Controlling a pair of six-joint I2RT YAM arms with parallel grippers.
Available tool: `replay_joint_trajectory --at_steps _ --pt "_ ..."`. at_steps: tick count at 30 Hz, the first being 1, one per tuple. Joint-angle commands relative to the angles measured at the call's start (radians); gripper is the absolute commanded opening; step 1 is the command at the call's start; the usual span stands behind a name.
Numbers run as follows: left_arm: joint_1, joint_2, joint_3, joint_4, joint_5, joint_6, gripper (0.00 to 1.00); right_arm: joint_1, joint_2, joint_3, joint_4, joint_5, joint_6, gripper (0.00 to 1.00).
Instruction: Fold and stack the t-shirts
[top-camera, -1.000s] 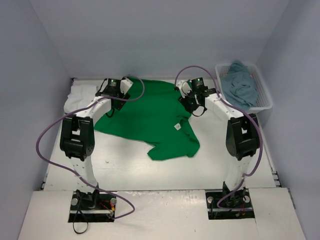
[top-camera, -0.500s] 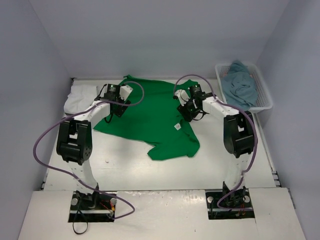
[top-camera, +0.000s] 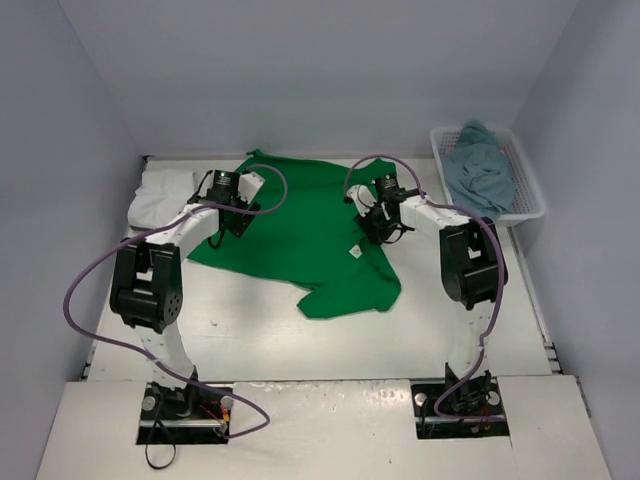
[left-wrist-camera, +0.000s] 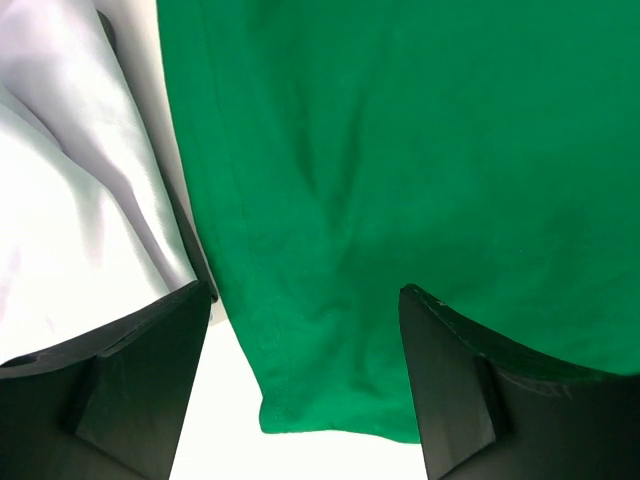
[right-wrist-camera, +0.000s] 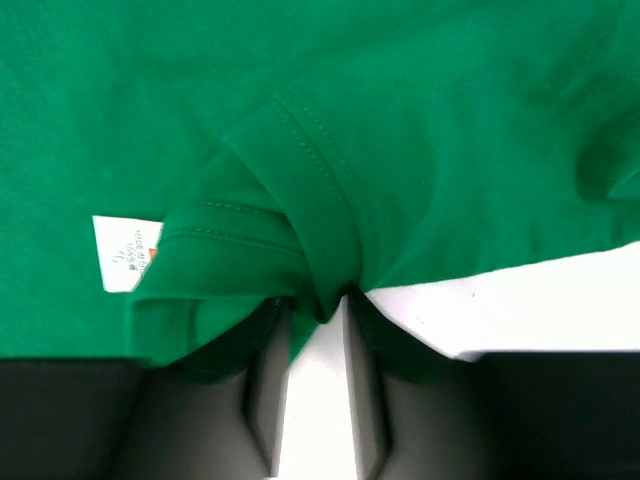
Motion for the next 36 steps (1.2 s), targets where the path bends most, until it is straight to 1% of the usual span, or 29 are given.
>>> replay_joint_trajectory --at_steps 1,3,4,5,7,13,19,22,27,28,33,35,36 --pt "0.003 -0.070 0.017 0.032 -0.002 0.000 0.70 0.004 -0.008 0.030 0.031 0.035 -0.009 0.22" --pt "0.003 -0.071 0.014 0.034 -0.004 0.005 0.70 0.005 -0.021 0.032 0.031 0.038 -0.010 0.17" --pt "0.003 -0.071 0.011 0.032 -0.006 0.005 0.70 0.005 -0.027 0.030 0.031 0.041 -0.010 0.18" --pt "0.003 -0.073 0.008 0.032 -0.006 0.003 0.70 0.004 -0.041 0.028 0.029 0.043 -0.010 0.28" --pt "0.003 -0.075 0.001 0.032 -0.007 0.005 0.70 0.005 -0.056 0.025 0.026 0.043 -0.012 0.36" --pt "0.003 -0.084 -0.009 0.032 -0.013 0.003 0.70 0.002 -0.097 0.022 0.019 0.061 -0.024 0.40" --pt "0.003 -0.087 -0.011 0.031 -0.022 0.008 0.70 -0.002 -0.094 0.058 0.017 0.057 -0.027 0.39" --pt "0.003 -0.081 -0.008 0.031 -0.026 0.011 0.70 -0.008 -0.079 0.081 0.017 0.054 -0.027 0.36" --pt "0.003 -0.070 -0.005 0.028 -0.022 0.003 0.70 -0.022 -0.032 0.094 0.017 0.032 -0.032 0.23" --pt "0.003 -0.070 -0.006 0.028 -0.021 0.005 0.70 -0.027 -0.022 0.091 0.019 0.031 -0.033 0.19" --pt "0.003 -0.076 -0.015 0.021 -0.021 0.008 0.70 -0.041 -0.015 0.079 0.020 0.020 -0.042 0.19" --pt "0.003 -0.079 -0.015 0.018 -0.018 0.008 0.70 -0.044 -0.015 0.074 0.019 0.015 -0.044 0.25" --pt "0.003 -0.081 -0.014 0.018 -0.016 0.006 0.70 -0.044 -0.016 0.073 0.017 0.012 -0.044 0.29"
